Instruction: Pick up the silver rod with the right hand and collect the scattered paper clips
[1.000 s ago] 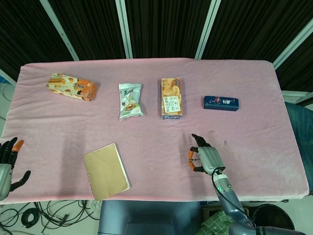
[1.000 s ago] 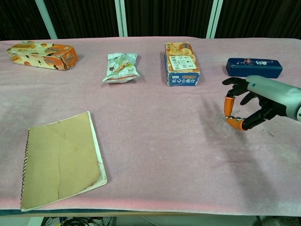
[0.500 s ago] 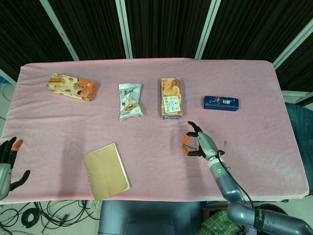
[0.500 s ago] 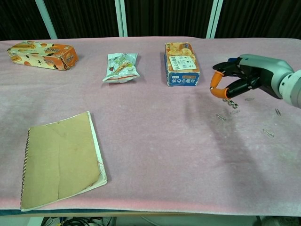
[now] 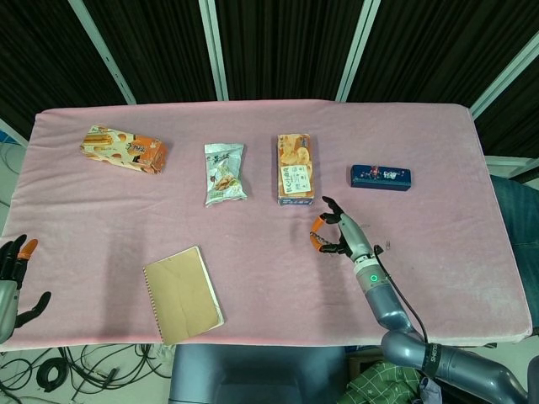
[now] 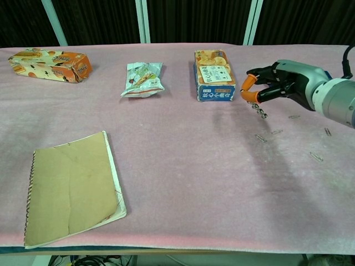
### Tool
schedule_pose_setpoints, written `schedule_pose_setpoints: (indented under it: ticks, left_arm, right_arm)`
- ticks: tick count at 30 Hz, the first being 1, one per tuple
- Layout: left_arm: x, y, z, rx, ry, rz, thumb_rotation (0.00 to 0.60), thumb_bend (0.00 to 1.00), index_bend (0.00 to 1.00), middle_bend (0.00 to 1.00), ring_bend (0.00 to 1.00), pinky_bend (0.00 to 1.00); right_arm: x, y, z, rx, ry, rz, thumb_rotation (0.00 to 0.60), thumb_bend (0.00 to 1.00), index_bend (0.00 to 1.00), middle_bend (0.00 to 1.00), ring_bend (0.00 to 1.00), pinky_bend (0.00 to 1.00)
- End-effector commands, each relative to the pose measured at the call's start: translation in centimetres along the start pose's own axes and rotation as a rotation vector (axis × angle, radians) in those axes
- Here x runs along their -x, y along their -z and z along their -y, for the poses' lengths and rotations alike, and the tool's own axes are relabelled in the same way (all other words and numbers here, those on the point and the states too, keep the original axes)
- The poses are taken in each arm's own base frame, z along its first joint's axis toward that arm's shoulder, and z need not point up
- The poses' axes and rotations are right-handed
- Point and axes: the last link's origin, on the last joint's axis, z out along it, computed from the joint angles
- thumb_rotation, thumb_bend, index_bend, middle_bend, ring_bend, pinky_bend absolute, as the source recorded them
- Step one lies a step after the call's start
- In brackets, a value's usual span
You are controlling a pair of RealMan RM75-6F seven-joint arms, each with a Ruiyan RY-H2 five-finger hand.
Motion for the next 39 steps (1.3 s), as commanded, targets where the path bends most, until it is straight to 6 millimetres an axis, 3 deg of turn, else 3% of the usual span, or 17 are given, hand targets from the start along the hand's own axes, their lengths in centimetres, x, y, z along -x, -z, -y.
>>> schedule_pose_setpoints:
  ticks: [1,13,24,39]
  left_arm:
    - [0.0,0.0,0.0,0.000,0.000,0.000,0.600,0.28,0.01,0.00,0.00,0.00]
    - [0.0,0.0,0.1,-0.003,-0.003,-0.003,0.600,0.28,0.01,0.00,0.00,0.00]
    - [0.0,0.1,0.1,-0.004,-0.004,-0.005,0.600,0.28,0.01,0.00,0.00,0.00]
    - [0.0,0.1,0.1,-0.003,-0.006,-0.003,0.600,0.28,0.01,0.00,0.00,0.00]
  right_arm:
    - [0.8,-0.4,-0.7,-0.002,-0.001,0.008,0.600,0.38,0.60,0.00,0.03,0.21]
    - [2.5,-1.3,-2.8,0.000,-0.027,0.010,0.600,0.38,0.60,0.00,0.03,0.21]
    - [3.4,-1.3,-3.5,0.000,-0.005,0.034,0.600,0.38,0.60,0.00,0.03,0.21]
    - [2.6,-1.0,-4.0,-0.009,0.032,0.024,0.600,0.38,0.60,0.00,0.03,0.21]
